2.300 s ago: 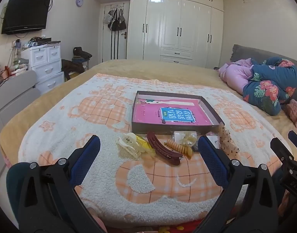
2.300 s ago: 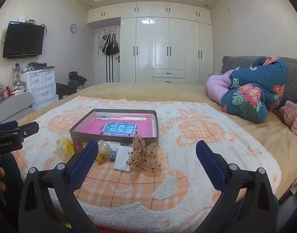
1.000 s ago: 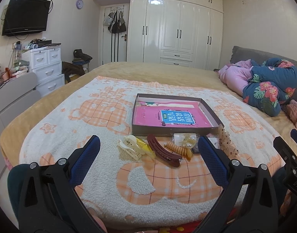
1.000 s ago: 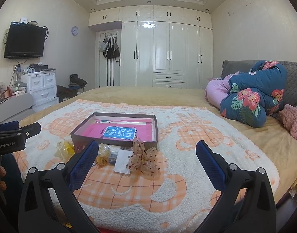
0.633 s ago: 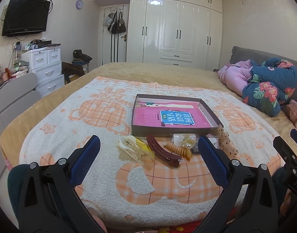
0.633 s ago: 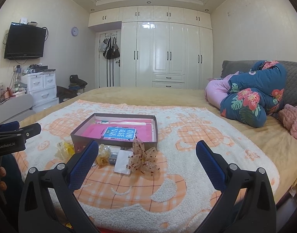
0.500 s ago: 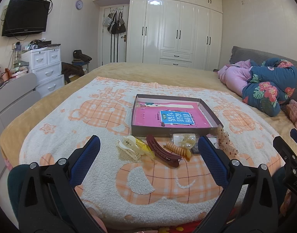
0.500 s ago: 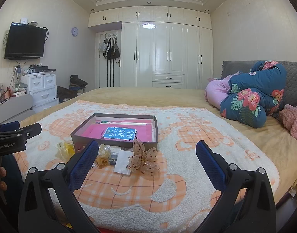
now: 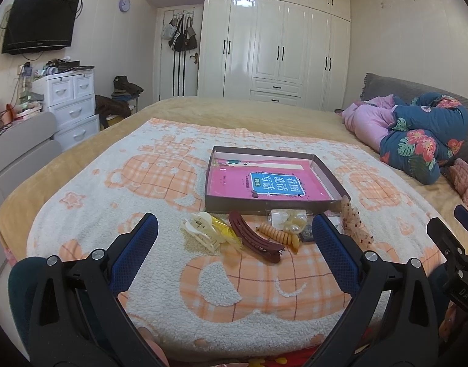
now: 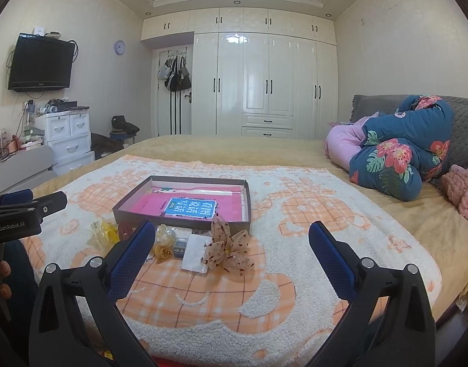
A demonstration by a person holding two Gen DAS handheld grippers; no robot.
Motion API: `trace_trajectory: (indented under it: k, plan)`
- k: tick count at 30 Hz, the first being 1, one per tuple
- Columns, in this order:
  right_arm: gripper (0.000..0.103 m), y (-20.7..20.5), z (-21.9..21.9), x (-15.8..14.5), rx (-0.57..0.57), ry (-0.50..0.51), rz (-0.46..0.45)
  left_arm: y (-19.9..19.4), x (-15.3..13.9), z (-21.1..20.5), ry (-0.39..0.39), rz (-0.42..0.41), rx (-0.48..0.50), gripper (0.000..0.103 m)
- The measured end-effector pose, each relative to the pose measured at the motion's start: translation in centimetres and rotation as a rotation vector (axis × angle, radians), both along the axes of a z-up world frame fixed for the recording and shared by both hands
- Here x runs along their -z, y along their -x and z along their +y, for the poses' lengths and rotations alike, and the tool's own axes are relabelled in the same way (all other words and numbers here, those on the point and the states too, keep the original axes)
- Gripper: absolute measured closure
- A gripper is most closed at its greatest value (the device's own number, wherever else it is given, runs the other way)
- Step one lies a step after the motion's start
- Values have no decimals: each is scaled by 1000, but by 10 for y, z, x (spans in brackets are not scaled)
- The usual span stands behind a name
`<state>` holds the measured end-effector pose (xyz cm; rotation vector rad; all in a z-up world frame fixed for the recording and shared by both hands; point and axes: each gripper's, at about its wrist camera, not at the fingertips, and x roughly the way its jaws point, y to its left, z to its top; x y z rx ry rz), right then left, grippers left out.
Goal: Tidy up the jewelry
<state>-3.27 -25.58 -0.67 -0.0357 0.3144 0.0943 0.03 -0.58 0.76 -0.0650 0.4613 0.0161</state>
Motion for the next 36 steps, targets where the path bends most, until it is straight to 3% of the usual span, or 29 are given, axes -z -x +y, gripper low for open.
trace_trajectory:
  k: [7,17,24,30,36]
  plan:
    - [6,-8,11,4,-49,17,25,-2,2,0,-1,4,-8,11]
    - [6,-35,38,13,-159,54,96,-21,17,38,45,52,-95,11]
    - [6,-65,41,20,-172,65,131,-40,36,63,75,141,-135,11]
    - [6,-93,32,25,-154,46,165,-68,56,74,123,224,-111,11]
    - [6,-119,18,38,-110,38,204,-98,80,77,115,340,-114,11]
